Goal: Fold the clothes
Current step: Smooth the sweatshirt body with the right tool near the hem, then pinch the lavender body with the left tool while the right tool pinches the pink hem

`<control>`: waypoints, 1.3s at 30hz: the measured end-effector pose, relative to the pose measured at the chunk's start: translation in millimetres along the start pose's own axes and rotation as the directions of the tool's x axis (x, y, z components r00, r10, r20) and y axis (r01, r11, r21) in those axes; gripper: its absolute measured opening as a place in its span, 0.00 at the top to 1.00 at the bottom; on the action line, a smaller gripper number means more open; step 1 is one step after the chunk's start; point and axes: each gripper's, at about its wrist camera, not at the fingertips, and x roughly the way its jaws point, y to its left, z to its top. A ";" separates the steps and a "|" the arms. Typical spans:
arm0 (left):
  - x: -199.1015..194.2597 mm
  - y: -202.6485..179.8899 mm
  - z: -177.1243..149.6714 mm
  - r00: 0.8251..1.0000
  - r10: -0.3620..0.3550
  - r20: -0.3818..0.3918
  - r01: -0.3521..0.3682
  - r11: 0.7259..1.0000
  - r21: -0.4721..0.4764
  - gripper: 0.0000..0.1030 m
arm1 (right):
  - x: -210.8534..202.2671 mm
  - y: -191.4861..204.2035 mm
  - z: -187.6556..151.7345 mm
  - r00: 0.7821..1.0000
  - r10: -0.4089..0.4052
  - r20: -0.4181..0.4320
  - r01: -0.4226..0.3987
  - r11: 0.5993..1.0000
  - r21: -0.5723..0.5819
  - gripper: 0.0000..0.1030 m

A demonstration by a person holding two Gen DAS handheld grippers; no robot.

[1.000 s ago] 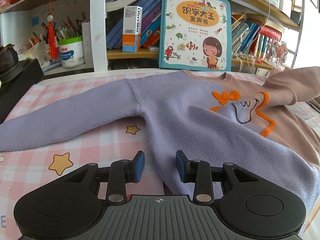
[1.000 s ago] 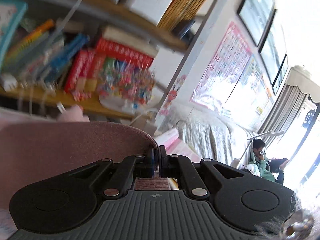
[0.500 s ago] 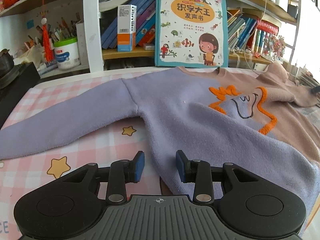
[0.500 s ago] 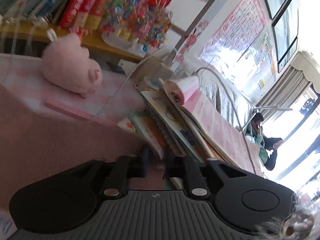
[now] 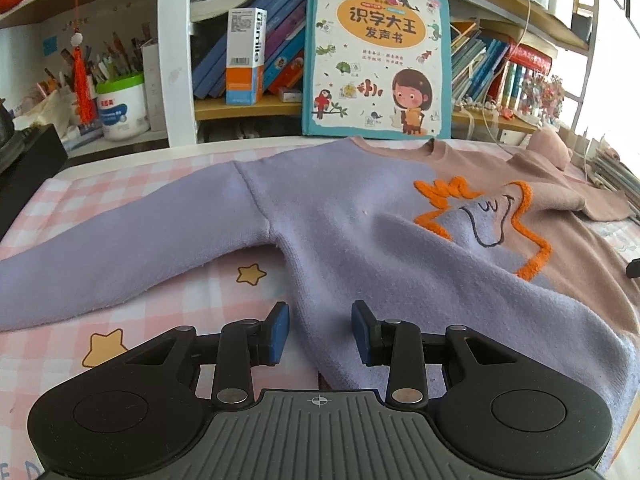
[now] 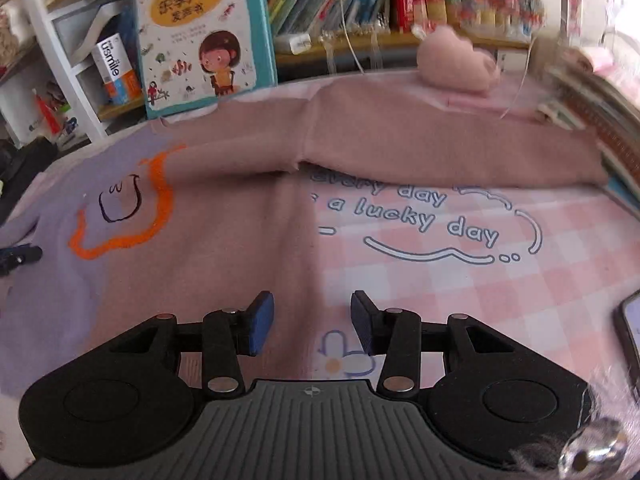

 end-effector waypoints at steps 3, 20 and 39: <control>0.9 2.9 0.4 1.000 -0.016 0.002 0.016 1.000 -0.010 0.66 | -2.1 11.6 -6.0 0.999 -0.036 0.010 0.036 0.999 -0.013 0.74; 1.7 11.3 2.0 1.000 0.025 0.012 -0.025 1.000 -0.009 0.66 | -44.3 61.4 -50.5 0.996 -0.028 -0.082 0.014 0.987 -0.160 0.92; 13.8 39.7 17.0 0.998 -0.049 0.043 0.057 0.976 -0.208 0.69 | -61.2 53.0 -55.3 0.985 -0.127 -0.116 0.095 0.965 -0.244 0.96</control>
